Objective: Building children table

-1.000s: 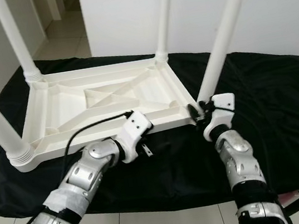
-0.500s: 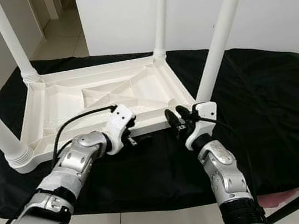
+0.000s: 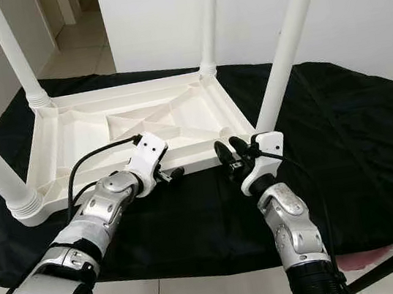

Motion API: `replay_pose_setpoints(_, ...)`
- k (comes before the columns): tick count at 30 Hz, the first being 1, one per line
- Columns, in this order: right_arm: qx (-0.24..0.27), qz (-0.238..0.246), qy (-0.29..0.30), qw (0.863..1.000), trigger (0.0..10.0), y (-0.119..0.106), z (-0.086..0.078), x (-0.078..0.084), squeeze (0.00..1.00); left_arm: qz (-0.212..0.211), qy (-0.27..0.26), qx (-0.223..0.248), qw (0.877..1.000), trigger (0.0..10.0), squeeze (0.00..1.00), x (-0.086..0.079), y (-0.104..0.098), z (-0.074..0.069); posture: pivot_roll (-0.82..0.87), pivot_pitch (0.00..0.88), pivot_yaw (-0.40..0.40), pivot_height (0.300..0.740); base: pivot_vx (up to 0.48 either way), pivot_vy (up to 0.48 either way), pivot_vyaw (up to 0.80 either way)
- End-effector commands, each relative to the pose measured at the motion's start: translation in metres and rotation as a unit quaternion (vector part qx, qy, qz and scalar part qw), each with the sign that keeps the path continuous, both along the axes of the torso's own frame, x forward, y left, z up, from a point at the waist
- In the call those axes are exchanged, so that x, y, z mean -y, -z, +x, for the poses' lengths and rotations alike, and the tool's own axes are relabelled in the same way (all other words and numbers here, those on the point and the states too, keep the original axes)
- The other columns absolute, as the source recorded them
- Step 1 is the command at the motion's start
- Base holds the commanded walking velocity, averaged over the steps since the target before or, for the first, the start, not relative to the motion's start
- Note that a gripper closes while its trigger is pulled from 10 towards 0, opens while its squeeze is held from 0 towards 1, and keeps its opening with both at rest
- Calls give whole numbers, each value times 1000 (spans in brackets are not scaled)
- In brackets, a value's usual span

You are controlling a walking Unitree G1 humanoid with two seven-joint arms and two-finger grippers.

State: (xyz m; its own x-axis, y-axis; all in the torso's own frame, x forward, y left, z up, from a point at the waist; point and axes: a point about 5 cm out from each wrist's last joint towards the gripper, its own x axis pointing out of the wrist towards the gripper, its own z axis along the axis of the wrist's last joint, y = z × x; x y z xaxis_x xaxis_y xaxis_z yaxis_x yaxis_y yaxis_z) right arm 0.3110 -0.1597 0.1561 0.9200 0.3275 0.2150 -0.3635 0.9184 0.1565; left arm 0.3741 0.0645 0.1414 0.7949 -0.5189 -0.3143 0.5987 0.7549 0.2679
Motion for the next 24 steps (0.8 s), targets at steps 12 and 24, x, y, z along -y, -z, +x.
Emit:
replay_pose_setpoints(12,-13,-6,6,1000,10000,4,-3,4,0,-19,-46,23,998,10000,0,-5,2,2,25,46,-32,740,0,0,0)
replay_pose_setpoints(24,-14,-7,6,1000,10000,4,-2,3,0,23,-29,-27,999,10000,0,-10,21,-3,27,44,-35,740,0,0,0)
